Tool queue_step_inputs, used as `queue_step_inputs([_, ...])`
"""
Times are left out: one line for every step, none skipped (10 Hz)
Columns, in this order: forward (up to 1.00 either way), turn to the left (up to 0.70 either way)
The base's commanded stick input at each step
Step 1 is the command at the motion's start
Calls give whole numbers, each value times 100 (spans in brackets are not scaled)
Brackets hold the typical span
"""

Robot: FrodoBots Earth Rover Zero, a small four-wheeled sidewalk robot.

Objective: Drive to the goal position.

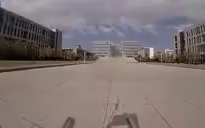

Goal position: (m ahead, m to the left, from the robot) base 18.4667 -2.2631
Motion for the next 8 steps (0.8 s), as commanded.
queue_step_inputs([100,0])
queue_step_inputs([100,0])
queue_step_inputs([100,0])
queue_step_inputs([100,0])
queue_step_inputs([100,0])
queue_step_inputs([100,0])
queue_step_inputs([100,0])
queue_step_inputs([100,0])
